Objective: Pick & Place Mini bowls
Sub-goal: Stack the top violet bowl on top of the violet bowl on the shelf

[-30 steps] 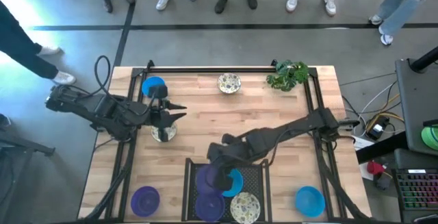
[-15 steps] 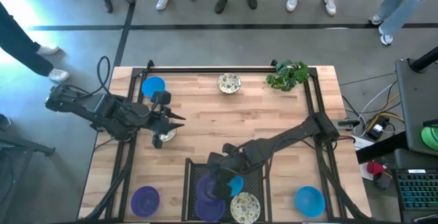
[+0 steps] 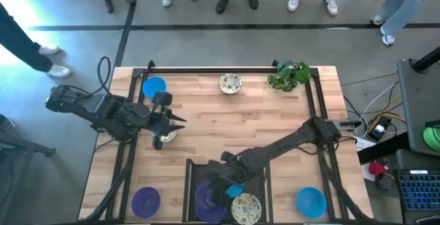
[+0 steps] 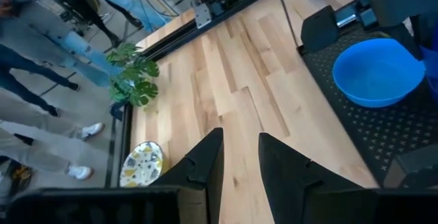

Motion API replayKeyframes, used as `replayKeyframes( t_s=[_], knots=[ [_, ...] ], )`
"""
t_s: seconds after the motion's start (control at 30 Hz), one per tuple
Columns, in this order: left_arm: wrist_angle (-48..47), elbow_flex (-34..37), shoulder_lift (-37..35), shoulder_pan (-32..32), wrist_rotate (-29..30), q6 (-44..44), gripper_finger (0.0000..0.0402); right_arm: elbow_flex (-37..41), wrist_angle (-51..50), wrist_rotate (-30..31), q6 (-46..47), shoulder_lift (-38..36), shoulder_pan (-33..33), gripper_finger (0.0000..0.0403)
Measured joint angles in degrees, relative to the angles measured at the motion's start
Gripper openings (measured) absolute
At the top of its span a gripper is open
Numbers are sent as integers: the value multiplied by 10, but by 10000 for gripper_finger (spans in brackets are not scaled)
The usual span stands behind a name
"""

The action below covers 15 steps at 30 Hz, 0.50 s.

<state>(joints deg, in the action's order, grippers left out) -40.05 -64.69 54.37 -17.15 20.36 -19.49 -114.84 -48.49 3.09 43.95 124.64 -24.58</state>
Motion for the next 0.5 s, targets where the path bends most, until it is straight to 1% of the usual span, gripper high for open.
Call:
replayKeyframes(
  t_s=[0.23,0.4,0.5],
  knots=[
    [0,1,0,0,-6,2,96,37,40,-9,24,0,-9,8],
    [-1,1,0,2,-60,11,96,65,80,-23,33,0,-12,8],
    [0,1,0,2,-68,13,96,73,85,-23,35,0,-12,8]
  ],
)
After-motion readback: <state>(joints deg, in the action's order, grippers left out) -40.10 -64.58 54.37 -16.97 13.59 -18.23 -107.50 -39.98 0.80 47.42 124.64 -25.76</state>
